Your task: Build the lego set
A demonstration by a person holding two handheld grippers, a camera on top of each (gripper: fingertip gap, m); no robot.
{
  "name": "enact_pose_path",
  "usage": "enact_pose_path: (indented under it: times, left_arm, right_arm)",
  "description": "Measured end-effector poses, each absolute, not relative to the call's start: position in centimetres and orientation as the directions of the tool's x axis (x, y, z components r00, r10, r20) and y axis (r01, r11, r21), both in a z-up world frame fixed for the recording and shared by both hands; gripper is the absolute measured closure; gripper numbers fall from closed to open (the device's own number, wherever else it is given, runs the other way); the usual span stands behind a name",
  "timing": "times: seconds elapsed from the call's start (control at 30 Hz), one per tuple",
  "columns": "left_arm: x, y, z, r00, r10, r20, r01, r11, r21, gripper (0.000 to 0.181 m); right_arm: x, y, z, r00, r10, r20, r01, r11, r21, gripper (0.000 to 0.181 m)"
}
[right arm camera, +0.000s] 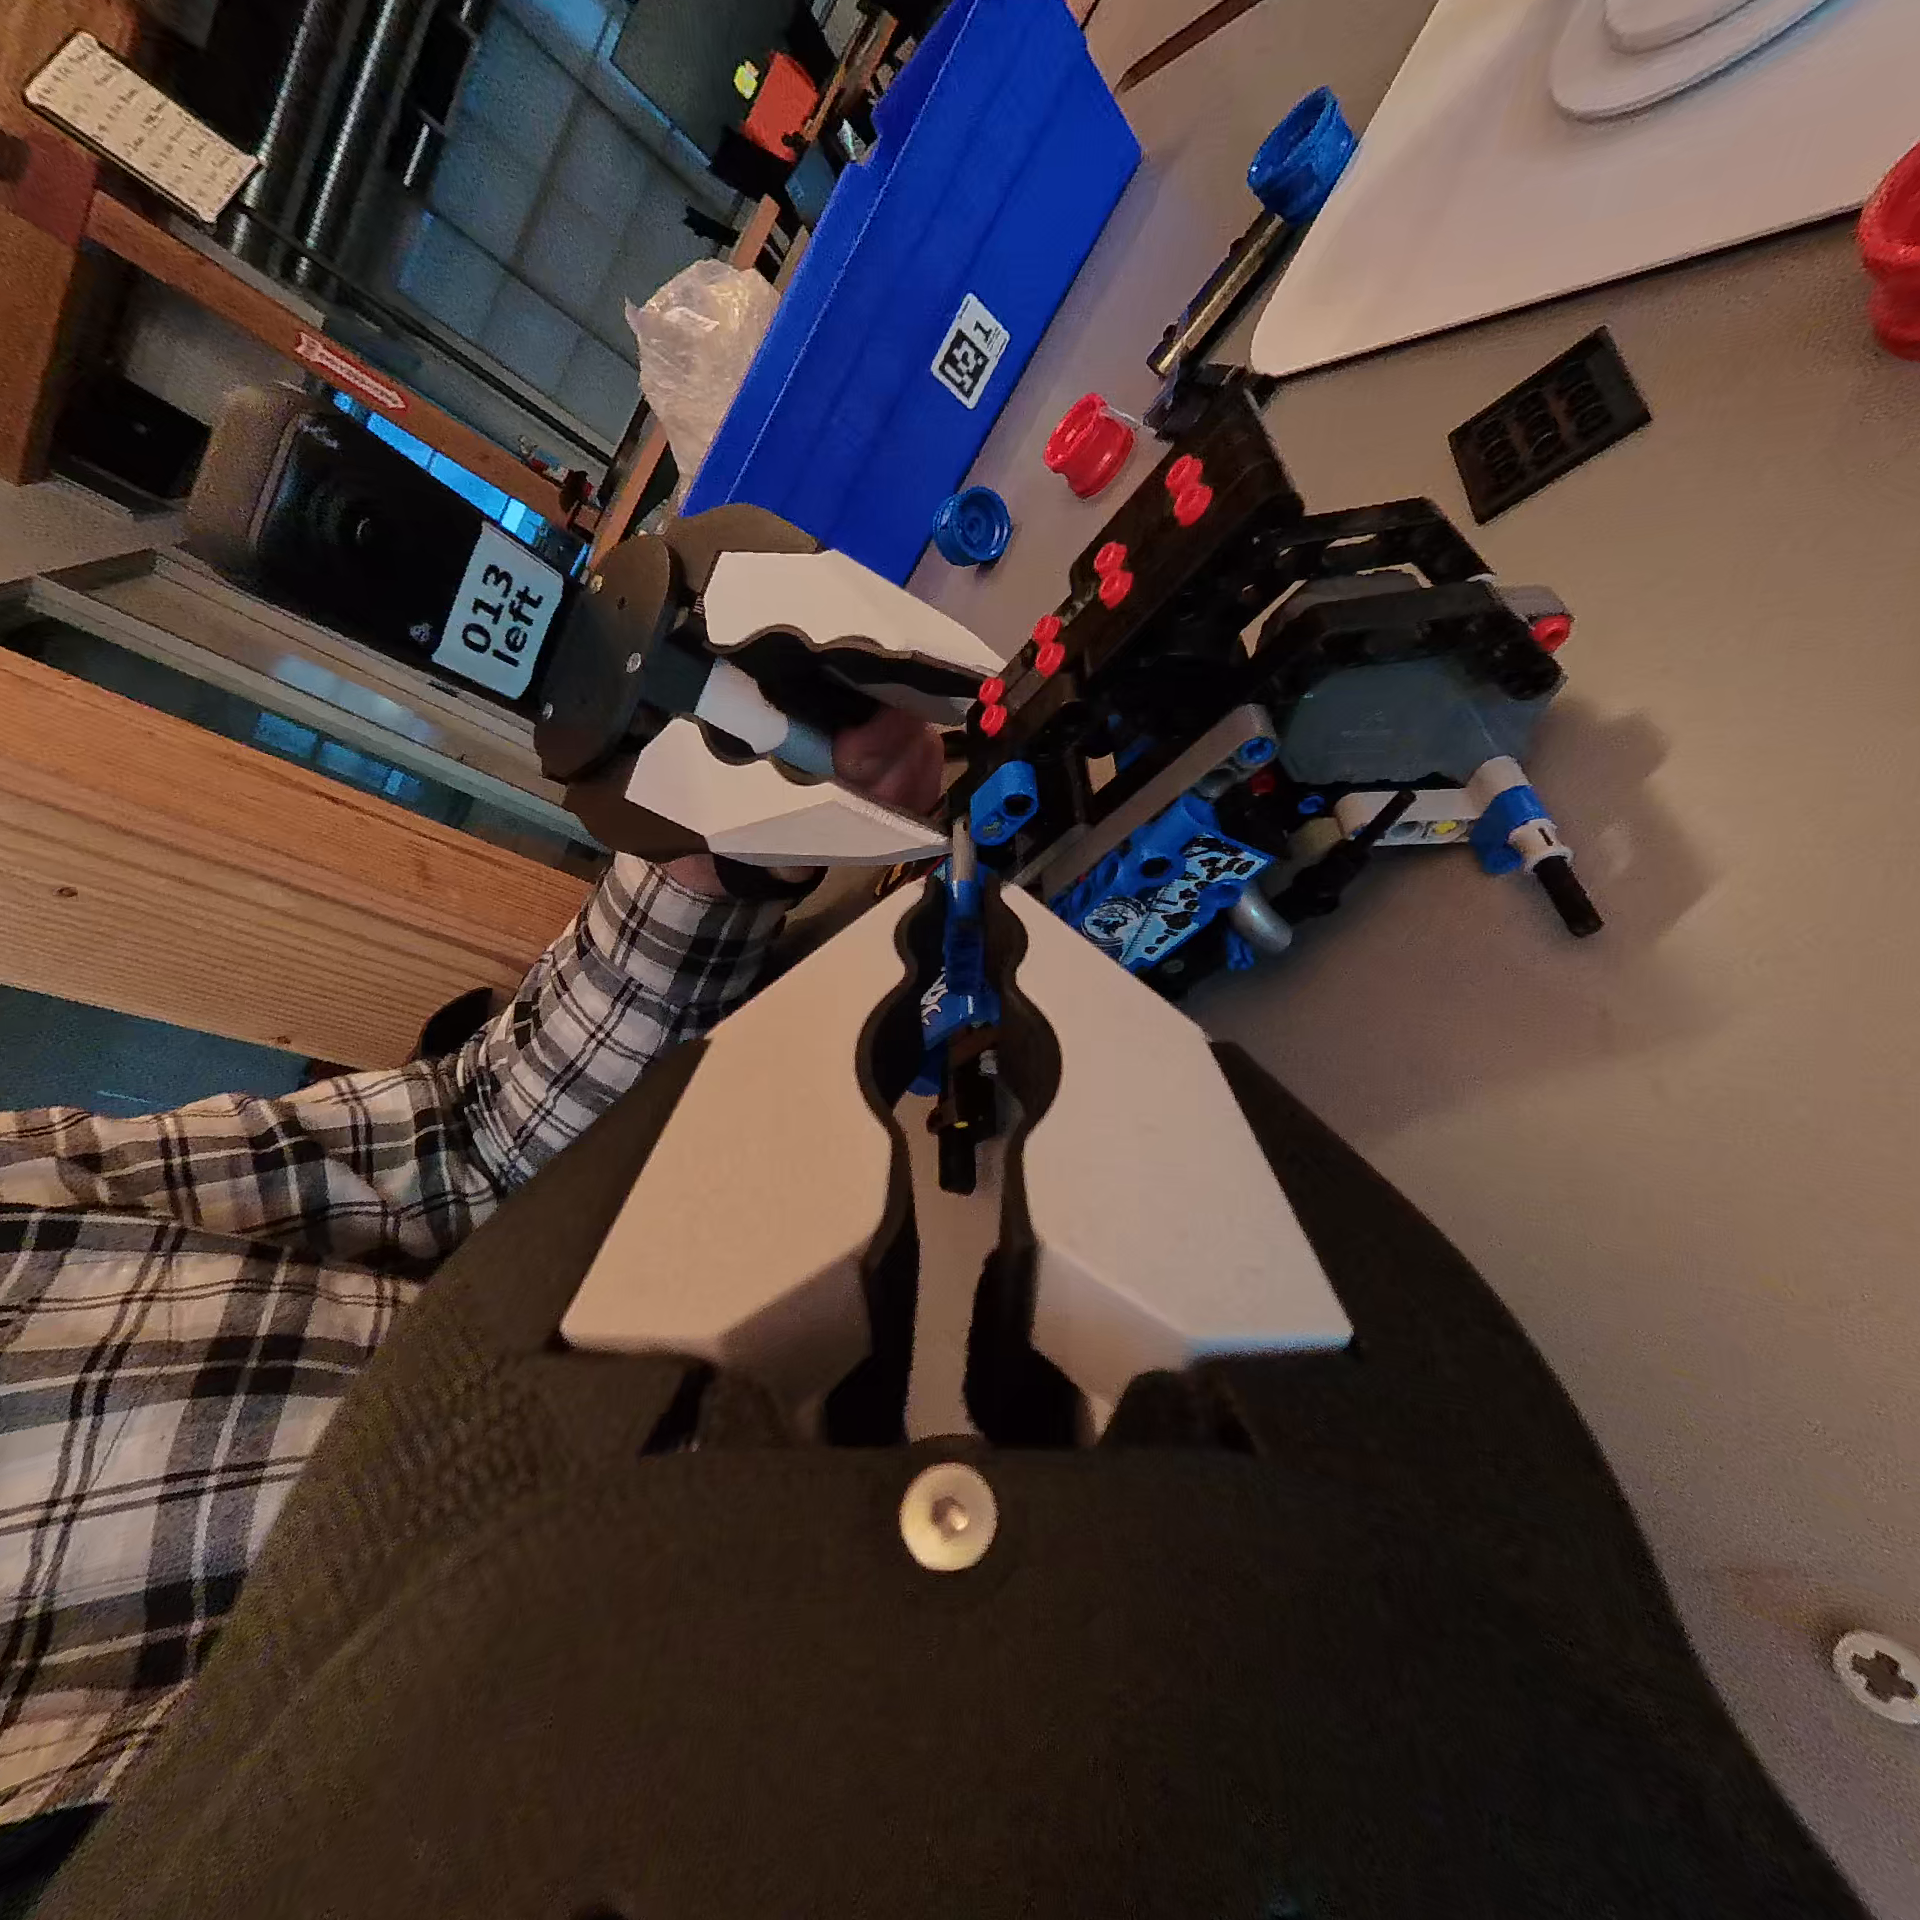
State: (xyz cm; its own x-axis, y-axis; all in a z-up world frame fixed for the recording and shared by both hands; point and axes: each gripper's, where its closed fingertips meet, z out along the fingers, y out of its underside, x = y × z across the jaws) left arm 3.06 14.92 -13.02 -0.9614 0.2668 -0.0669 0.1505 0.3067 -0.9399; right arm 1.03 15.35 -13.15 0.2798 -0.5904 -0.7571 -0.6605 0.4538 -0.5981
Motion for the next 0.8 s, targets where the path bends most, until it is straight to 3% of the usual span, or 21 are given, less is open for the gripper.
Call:
enact_pose_path:
  times: [0.8]
  left_arm:
    - [2.65,14.57,-12.94,-0.966,0.231,-0.118,0.188,0.307,-0.933,0.157]
  right_arm:
    - [1.21,15.13,-13.15,0.402,-0.694,-0.597,-0.681,0.21,-0.702,0.177]
